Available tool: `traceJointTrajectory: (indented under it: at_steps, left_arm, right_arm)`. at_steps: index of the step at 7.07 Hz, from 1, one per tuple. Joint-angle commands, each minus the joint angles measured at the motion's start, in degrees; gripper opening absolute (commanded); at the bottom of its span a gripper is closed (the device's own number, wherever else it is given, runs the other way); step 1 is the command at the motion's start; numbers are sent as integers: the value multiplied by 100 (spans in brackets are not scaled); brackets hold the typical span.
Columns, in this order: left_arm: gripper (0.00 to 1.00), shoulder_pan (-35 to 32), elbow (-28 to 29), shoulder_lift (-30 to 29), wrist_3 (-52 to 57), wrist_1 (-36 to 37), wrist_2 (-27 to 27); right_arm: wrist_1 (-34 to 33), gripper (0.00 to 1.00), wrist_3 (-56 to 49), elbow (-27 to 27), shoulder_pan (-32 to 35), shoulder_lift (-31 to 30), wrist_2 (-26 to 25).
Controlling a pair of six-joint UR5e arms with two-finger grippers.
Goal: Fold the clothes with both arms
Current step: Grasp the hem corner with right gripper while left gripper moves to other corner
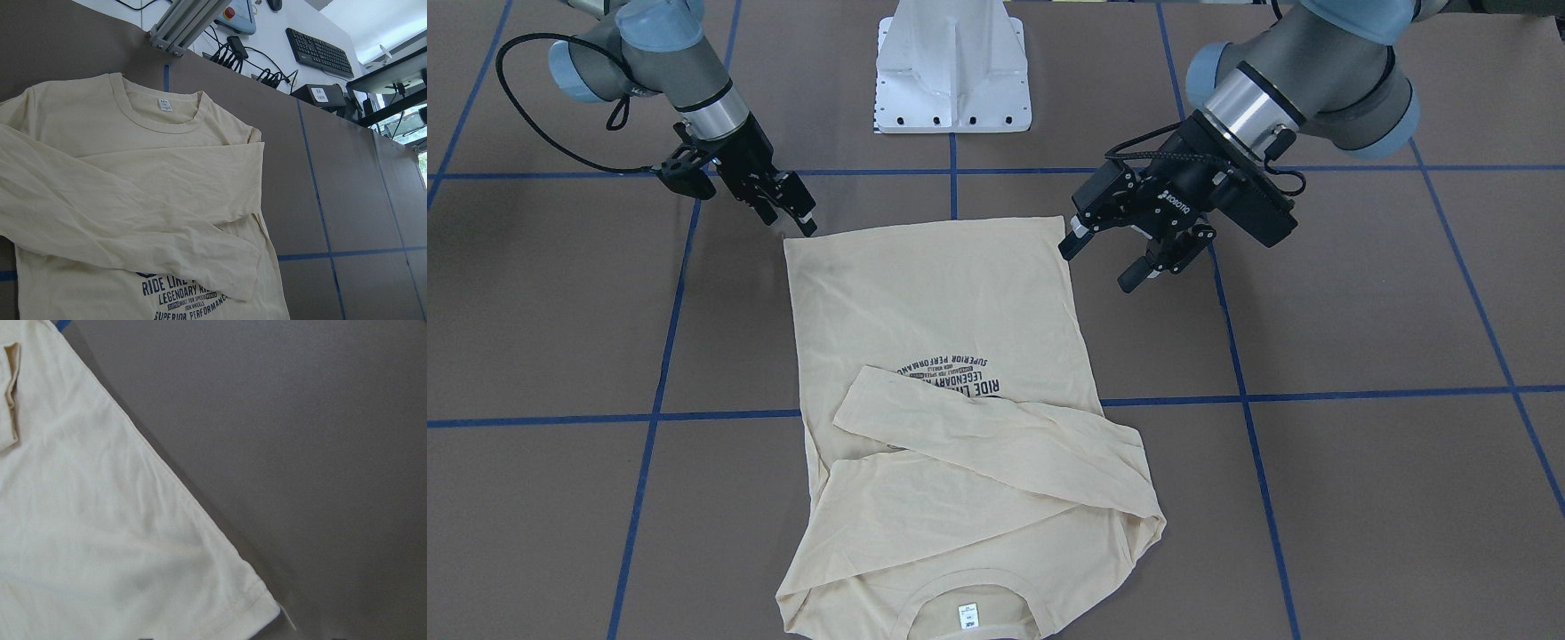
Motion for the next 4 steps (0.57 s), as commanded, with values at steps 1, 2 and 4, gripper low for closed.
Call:
traceJointTrajectory:
  at_steps: [1,2,4]
  left_arm:
    - [94,16,7,2,0,0,-2]
    - [94,16,7,2,0,0,7]
    - [94,25,7,37,0,0,7]
  right_arm:
    - [0,88,-33,-143,-6,58,-6]
    - [0,81,-42,-152,-6,58,-6]
    - [0,24,-42,-161,20,85,-67]
